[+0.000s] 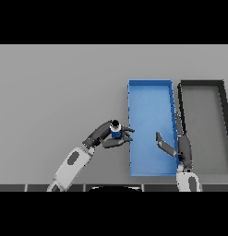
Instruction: Pick up the blue pipe and place it into the blue bin.
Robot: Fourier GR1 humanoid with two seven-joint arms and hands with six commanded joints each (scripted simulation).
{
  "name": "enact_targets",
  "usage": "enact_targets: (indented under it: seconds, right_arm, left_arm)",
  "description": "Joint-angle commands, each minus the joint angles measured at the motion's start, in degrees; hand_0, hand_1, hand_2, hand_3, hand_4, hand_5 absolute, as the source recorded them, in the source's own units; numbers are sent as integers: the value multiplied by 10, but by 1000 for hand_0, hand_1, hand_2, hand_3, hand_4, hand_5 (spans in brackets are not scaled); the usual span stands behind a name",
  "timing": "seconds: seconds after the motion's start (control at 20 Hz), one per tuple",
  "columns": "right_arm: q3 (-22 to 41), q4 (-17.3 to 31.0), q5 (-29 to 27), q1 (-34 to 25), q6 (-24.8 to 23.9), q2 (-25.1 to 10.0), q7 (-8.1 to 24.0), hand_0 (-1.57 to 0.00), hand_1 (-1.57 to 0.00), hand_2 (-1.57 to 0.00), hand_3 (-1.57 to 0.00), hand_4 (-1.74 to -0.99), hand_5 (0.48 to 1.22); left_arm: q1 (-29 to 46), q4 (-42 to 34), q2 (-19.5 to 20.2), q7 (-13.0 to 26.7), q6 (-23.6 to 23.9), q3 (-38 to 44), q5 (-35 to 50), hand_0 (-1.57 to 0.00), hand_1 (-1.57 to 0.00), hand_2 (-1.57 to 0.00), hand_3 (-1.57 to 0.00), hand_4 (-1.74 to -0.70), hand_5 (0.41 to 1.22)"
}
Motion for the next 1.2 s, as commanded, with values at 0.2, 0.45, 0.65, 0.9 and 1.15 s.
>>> enact_targets:
  seconds: [0.2, 0.45, 0.65, 0.9, 1.15]
  right_arm:
    - [8, -74, -11, 43, -2, 13, -2, 1, -2, -41, 1, -1195, 648]
    - [12, -154, -197, -5, 132, -43, 98, 1, -23, -118, -1, -1224, 600]
    - [34, -185, -259, -86, 177, -92, 203, 1, -9, -104, 0, -1255, 560]
    - [89, -183, -258, -199, 199, -108, 270, 1, -2, -53, 1, -1296, 556]
    - [131, -171, -288, -279, 219, -93, 314, 1, 0, -45, 1, -1282, 555]
  left_arm:
    - [4, 4, -11, -8, -17, 6, -10, -1571, -1571, -1571, -1571, -1467, 1221]
    - [4, -5, -24, -1, -27, 14, -20, -1571, -1571, -1571, -1571, -1467, 1221]
    - [19, -18, -21, 4, -42, 18, -26, -1571, -1571, -1571, -1571, -1467, 1221]
    - [11, -18, -29, 18, -51, 30, -43, -1571, -1571, -1571, -1571, -1467, 1221]
    - [10, -7, -37, -1, -71, 46, -47, -1571, -1571, -1571, -1571, -1466, 1221]
